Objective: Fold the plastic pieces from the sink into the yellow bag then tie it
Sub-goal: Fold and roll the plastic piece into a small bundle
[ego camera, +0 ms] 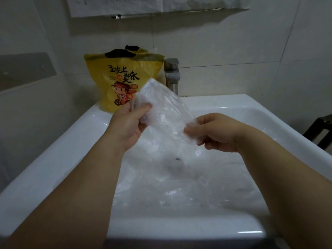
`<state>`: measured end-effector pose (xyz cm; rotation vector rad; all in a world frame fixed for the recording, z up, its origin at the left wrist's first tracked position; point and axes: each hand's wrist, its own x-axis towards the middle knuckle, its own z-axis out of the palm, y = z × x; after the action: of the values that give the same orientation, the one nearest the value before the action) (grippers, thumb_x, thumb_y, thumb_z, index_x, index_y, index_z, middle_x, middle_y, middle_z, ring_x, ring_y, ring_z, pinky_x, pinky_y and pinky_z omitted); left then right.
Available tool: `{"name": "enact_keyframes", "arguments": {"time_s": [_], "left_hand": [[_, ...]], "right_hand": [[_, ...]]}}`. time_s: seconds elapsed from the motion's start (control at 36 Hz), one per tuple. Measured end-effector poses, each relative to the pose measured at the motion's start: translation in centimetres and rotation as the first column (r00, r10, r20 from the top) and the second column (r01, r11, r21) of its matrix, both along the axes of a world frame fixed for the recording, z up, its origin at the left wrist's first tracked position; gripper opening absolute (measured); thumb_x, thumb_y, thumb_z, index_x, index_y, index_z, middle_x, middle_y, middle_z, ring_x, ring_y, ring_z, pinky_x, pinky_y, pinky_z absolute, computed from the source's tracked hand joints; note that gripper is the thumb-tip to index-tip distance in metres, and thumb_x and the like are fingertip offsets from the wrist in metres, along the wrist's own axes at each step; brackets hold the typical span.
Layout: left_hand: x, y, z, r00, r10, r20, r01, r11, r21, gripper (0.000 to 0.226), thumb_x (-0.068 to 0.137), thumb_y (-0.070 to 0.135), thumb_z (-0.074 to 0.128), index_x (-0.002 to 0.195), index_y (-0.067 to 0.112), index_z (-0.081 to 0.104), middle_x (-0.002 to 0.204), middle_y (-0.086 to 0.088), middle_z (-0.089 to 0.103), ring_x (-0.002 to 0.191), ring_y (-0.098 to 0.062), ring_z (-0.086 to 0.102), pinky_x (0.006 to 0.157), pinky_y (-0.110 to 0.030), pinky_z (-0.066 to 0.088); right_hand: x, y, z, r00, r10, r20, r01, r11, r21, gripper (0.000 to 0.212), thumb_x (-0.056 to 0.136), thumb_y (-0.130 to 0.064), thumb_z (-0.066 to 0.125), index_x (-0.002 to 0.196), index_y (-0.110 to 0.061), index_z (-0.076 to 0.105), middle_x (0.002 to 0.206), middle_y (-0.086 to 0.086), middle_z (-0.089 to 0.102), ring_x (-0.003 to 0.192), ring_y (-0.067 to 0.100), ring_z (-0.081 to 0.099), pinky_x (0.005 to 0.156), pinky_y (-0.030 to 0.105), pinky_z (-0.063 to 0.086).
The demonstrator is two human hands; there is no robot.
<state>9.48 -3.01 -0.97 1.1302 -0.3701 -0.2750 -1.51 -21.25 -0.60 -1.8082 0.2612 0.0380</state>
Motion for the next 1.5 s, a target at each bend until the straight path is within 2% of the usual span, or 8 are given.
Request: {"name": "enact_keyframes", "arguments": {"time_s": [0.17, 0.28, 0.42, 0.89, 1.06, 1.14, 1.22, 1.5], "left_hand": [[-0.2, 0.6, 0.8, 0.984, -0.177, -0.003, 0.169, 0.948, -0.27, 0.068, 0.08, 0.045, 0.063, 0.139, 0.015, 0.049, 0.133, -0.008, 0.061, 0.122, -0.027, 0.058, 0.105, -0.047, 0.045], [-1.8, -0.7, -0.6, 0.851, -0.523, -0.056, 0.524, 0.851, 0.02, 0.114, 0.047, 0.062, 0.085, 0.14, 0.01, 0.045, 0.137, -0.017, 0.055, 0.128, -0.038, 0.051, 0.106, -0.055, 0.039], [-3.0, -3.3, -1.7, 0.97, -0.237, -0.048, 0.241, 0.937, 0.255, 0.031, 0.086, 0.027, 0.065, 0.104, 0.002, 0.069, 0.105, -0.014, 0.071, 0.099, -0.027, 0.068, 0.085, -0.037, 0.056], [-0.3, 0.4, 0.8, 0.964, -0.063, -0.26, 0.007, 0.977, -0.212, 0.026, 0.093, 0.023, 0.06, 0.114, 0.01, 0.061, 0.094, -0.007, 0.076, 0.084, -0.016, 0.073, 0.069, -0.028, 0.06], [0.4, 1.0, 0.7, 0.939, -0.079, -0.335, 0.002, 0.975, -0.224, 0.03, 0.096, 0.01, 0.055, 0.125, 0.009, 0.059, 0.092, -0.006, 0.076, 0.079, -0.015, 0.074, 0.073, -0.027, 0.06], [0.6, 1.1, 0.5, 0.927, -0.059, -0.37, -0.007, 0.985, -0.174, 0.031, 0.094, 0.008, 0.056, 0.125, 0.008, 0.06, 0.098, -0.008, 0.074, 0.08, -0.016, 0.073, 0.079, -0.03, 0.058], [0.5, 0.6, 0.3, 0.918, -0.058, -0.393, 0.024, 0.996, -0.09, 0.029, 0.095, 0.007, 0.055, 0.123, 0.005, 0.059, 0.119, -0.012, 0.067, 0.093, -0.02, 0.068, 0.08, -0.03, 0.055], [0.4, 0.3, -0.3, 0.924, -0.103, -0.367, 0.169, 0.974, 0.154, 0.036, 0.095, 0.005, 0.052, 0.129, -0.007, 0.053, 0.114, -0.018, 0.067, 0.086, -0.021, 0.068, 0.067, -0.027, 0.06]], "right_hand": [[0.3, 1.3, 0.0, 0.997, 0.012, 0.07, -0.025, 0.98, 0.197, 0.01, 0.087, -0.011, 0.066, 0.089, -0.002, 0.069, 0.068, 0.005, 0.06, 0.055, 0.009, 0.052, 0.048, 0.017, 0.045], [0.8, 3.0, -0.3, 0.983, -0.072, 0.167, 0.013, 0.944, 0.331, 0.018, 0.09, -0.006, 0.061, 0.099, 0.009, 0.065, 0.075, 0.011, 0.063, 0.055, 0.012, 0.054, 0.047, 0.016, 0.045], [1.2, 4.0, -1.0, 0.954, -0.131, 0.271, 0.106, 0.989, 0.108, 0.008, 0.091, -0.007, 0.061, 0.089, -0.003, 0.068, 0.077, 0.011, 0.068, 0.059, 0.015, 0.06, 0.052, 0.022, 0.05], [0.4, 2.7, -0.5, 0.997, -0.01, 0.078, 0.001, 0.993, 0.121, 0.011, 0.084, -0.009, 0.069, 0.091, 0.0, 0.068, 0.079, 0.012, 0.061, 0.052, 0.012, 0.059, 0.056, 0.019, 0.053], [-0.4, 2.7, 1.3, 0.991, 0.042, 0.125, -0.1, 0.856, 0.507, 0.039, 0.093, -0.036, 0.052, 0.123, -0.012, 0.052, 0.094, 0.015, 0.057, 0.062, 0.021, 0.058, 0.054, 0.03, 0.056], [0.1, 2.2, 0.6, 0.985, -0.061, 0.16, 0.042, 0.992, 0.119, 0.057, 0.097, -0.008, 0.047, 0.145, -0.035, 0.031, 0.136, 0.014, 0.048, 0.091, 0.027, 0.061, 0.072, 0.032, 0.057], [0.0, 2.9, -0.5, 0.941, 0.164, 0.296, 0.034, 0.823, -0.567, 0.083, 0.092, -0.005, 0.058, 0.148, -0.045, 0.011, 0.155, -0.008, 0.022, 0.127, 0.01, 0.038, 0.094, 0.019, 0.038], [-0.5, 5.2, 0.4, 0.859, 0.3, 0.414, -0.05, 0.855, -0.517, 0.017, 0.09, -0.025, 0.063, 0.105, -0.024, 0.07, 0.096, -0.015, 0.067, 0.086, 0.005, 0.061, 0.078, 0.022, 0.052]]}}
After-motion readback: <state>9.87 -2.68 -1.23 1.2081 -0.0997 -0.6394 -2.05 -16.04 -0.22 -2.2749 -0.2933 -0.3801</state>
